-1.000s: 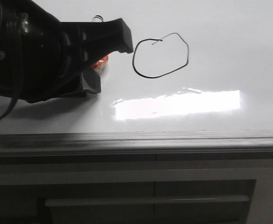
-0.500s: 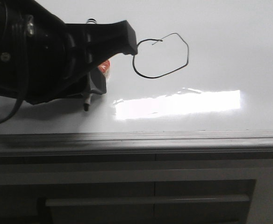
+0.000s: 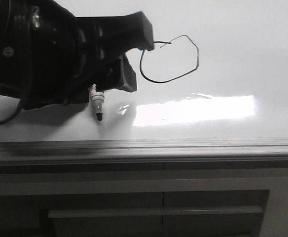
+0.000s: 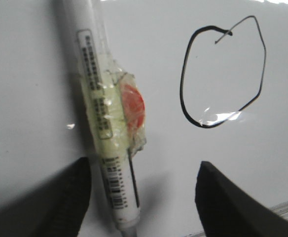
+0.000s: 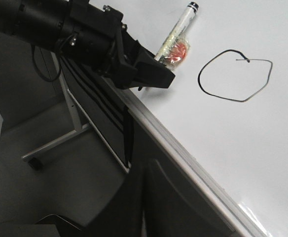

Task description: Write number 0 on whiteboard

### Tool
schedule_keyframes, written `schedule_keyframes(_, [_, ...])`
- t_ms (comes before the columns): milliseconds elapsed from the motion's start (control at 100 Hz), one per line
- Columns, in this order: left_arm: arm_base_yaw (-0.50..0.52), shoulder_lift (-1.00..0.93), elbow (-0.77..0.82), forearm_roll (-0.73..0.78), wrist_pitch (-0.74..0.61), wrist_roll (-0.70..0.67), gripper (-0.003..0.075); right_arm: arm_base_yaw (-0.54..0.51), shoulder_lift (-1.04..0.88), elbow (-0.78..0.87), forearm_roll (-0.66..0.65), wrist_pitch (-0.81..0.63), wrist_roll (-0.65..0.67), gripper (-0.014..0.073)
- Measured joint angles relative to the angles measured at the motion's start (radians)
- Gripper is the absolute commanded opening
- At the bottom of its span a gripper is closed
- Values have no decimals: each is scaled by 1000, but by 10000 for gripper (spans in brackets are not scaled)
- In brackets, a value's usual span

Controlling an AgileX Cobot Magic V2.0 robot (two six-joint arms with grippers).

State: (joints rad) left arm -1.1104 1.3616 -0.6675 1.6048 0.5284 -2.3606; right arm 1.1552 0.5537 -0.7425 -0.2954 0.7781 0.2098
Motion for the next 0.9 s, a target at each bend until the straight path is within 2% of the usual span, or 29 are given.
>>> schedule_keyframes(110, [-27,-46,17,-37,23,0,463,0,0,0,-2,-41,0,-67])
schedule_keyframes(220, [-72,-129,22,-51,69,5,463,0,0,1,-44,-163,0,-67])
schedule_keyframes(330, [-135,-240,22,-53,125,55,463,0,0,1,-106,-282,0,-67])
schedule_keyframes(430, [-186,-339,24,-57,161,124,452,5,0,1,-148,-325,0,-67])
schedule_keyframes(500, [-224,-412,24,-59,170,203,372,9,0,1,-174,-328,0,-65])
schedule_keyframes(640, [-309,-537,28,-61,153,445,-14,11,0,1,-253,-328,0,-46])
schedule_keyframes(770, [-379,-615,34,-61,106,612,-20,11,0,1,-356,-328,48,-46])
schedule_keyframes(900, [-420,-645,36,-61,80,660,-20,11,0,1,-394,-305,76,-47])
